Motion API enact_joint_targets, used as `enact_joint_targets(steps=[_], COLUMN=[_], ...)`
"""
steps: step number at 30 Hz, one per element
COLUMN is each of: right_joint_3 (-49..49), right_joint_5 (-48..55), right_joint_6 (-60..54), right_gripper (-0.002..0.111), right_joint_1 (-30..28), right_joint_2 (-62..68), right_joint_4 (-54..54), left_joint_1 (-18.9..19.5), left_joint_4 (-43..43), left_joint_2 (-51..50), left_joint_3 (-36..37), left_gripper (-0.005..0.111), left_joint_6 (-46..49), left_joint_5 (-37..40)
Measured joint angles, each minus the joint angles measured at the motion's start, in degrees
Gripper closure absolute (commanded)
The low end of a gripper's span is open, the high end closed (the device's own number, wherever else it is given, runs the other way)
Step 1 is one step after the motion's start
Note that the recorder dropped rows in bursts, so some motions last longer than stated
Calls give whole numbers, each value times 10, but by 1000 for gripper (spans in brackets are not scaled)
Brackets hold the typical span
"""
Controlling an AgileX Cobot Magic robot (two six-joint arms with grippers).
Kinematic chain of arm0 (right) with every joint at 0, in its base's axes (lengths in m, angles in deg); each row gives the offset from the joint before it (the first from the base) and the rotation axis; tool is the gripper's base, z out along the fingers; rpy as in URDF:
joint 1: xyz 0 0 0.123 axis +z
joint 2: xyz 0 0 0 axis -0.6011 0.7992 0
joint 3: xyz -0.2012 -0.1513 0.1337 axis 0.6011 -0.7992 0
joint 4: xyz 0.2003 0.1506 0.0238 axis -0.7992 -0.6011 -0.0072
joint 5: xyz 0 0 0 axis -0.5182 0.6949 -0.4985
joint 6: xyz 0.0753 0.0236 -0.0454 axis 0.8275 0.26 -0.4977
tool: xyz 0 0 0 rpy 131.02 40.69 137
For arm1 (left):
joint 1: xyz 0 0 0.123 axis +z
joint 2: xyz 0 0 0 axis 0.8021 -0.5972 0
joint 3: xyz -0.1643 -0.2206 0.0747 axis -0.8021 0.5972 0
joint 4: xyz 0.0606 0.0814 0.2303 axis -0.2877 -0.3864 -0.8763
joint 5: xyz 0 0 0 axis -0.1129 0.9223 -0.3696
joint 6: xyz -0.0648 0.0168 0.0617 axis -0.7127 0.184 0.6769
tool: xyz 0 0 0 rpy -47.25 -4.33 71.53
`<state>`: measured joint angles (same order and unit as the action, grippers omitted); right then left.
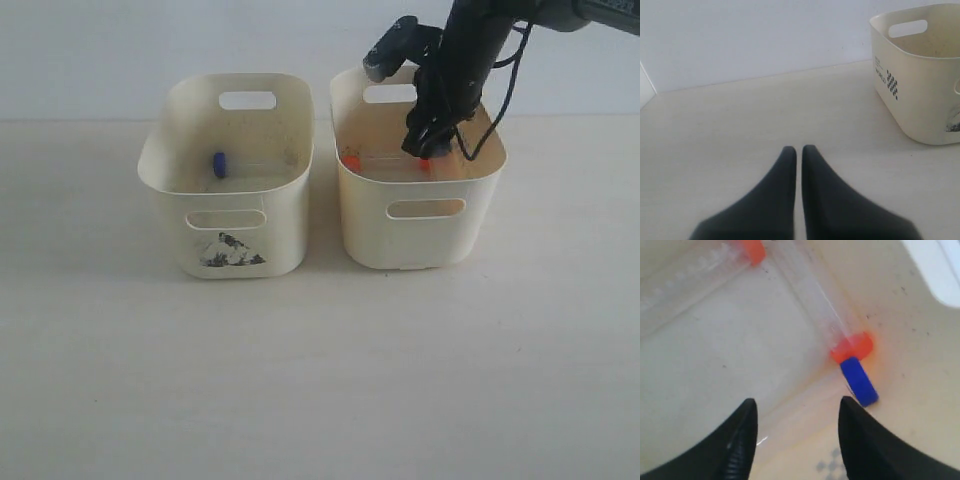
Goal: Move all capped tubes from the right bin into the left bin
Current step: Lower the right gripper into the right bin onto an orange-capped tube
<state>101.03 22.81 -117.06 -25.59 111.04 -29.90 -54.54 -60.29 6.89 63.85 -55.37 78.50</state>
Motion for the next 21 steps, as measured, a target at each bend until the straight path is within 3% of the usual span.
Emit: enact_joint_targets(steps=[9, 21], right_joint_3=[0, -1], right_joint_5=[-1, -52], right_joint_6=[-241, -359], right_gripper=[60, 60], right_joint_1=[1, 1], right_joint_2=[16, 58], right_joint_4=[-76, -109], left_joint_1=[0, 0], left_joint_4=[0, 0], left_joint_2=[0, 0], left_joint_3=[0, 0], left_gripper=[102, 102], left_joint_6=[0, 0], left_joint_5=[0, 0])
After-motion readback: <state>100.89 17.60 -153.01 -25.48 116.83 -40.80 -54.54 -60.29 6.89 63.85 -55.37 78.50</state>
